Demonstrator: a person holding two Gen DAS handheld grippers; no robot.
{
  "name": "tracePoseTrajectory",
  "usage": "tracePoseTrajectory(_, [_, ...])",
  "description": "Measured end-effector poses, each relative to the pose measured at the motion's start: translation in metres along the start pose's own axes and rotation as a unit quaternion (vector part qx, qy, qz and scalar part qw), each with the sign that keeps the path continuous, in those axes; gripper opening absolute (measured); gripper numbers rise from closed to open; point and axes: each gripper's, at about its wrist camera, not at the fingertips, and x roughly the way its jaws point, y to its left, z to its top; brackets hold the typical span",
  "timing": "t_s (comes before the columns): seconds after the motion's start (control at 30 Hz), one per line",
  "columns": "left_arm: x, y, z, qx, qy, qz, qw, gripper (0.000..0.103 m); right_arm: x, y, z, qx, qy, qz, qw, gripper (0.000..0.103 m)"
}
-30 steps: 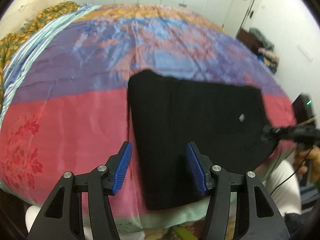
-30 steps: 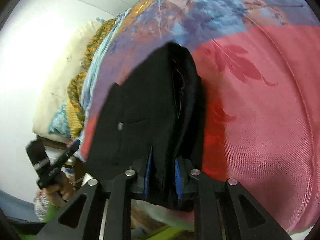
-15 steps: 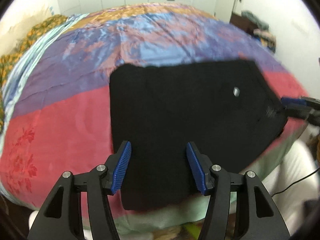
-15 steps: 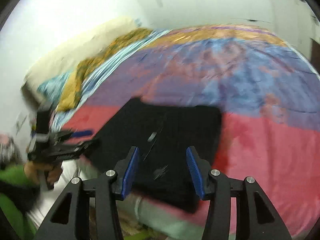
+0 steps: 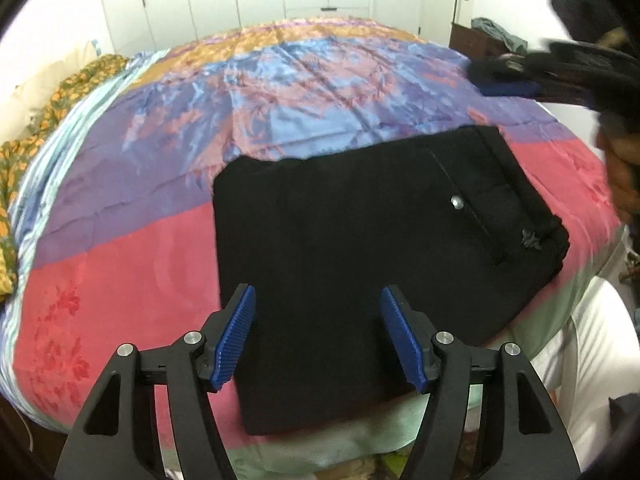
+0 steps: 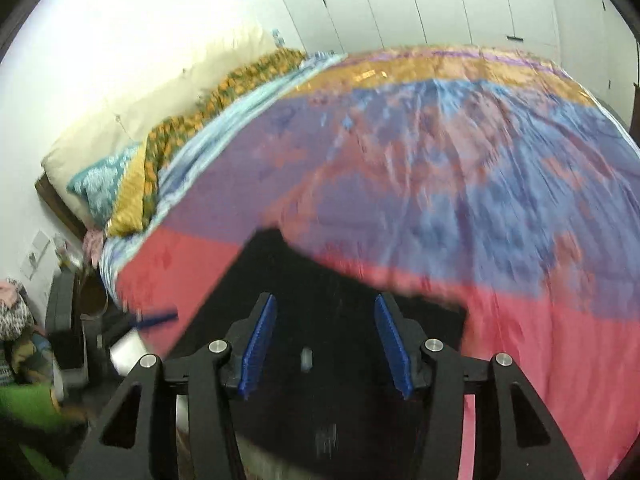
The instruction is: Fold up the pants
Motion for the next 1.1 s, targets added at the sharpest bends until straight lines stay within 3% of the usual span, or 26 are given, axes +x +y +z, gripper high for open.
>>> tracePoseTrajectory(0.13, [0.007,0.000,-0.007,-0.006,0.021,-0.006,0.9997,0.068,0.059,-0.038,-0.015,0.061,0.081,-0.034,0.994,0.053])
tracePoseTrajectory(0.27, [-0.009,0.000,-0.007,-0.010,0.007,-0.011,0.9999,0.068,0.037,-0.031,-0.020,0.061,0.048,-0.052,0.996,0.052])
tracePoseTrajectory(0.37, [-0.016,0.003,-0.005,-0.025,-0.006,-0.008,0.9996,0.072,0.000,0.001,-0.027,0.010,0.011,-0.052,0.999,0.052])
tracePoseTrajectory(0.43, [-0.018,0.005,-0.006,-0.039,-0.012,-0.005,0.9992,0.073,-0.022,0.026,-0.044,-0.030,-0.008,-0.052,0.998,0.052])
tracePoseTrajectory(0.53, [-0.010,0.007,-0.010,-0.056,-0.003,-0.003,0.9984,0.076,-0.042,0.048,-0.082,-0.054,-0.024,-0.061,0.996,0.063])
tracePoseTrajectory(0.6, [0.000,0.007,-0.013,-0.060,0.013,-0.003,0.9981,0.076,-0.040,0.052,-0.110,-0.044,-0.017,-0.077,0.996,0.063])
tracePoseTrajectory(0.7, [0.013,0.007,-0.020,-0.070,0.031,0.009,0.9970,0.087,-0.018,0.039,-0.142,-0.009,0.030,-0.099,0.995,0.064])
tracePoseTrajectory(0.77, [0.018,0.012,-0.023,-0.086,0.041,0.008,0.9954,0.090,-0.022,0.037,-0.150,0.001,0.006,-0.100,0.995,0.064])
tracePoseTrajectory(0.97, [0.023,0.017,-0.027,-0.104,0.053,0.004,0.9931,0.093,-0.019,0.037,-0.155,-0.009,0.000,-0.108,0.994,0.065])
tracePoseTrajectory(1.1, [0.025,0.018,-0.028,-0.112,0.059,0.001,0.9919,0.094,-0.018,0.029,-0.160,0.015,-0.014,-0.089,0.996,0.065])
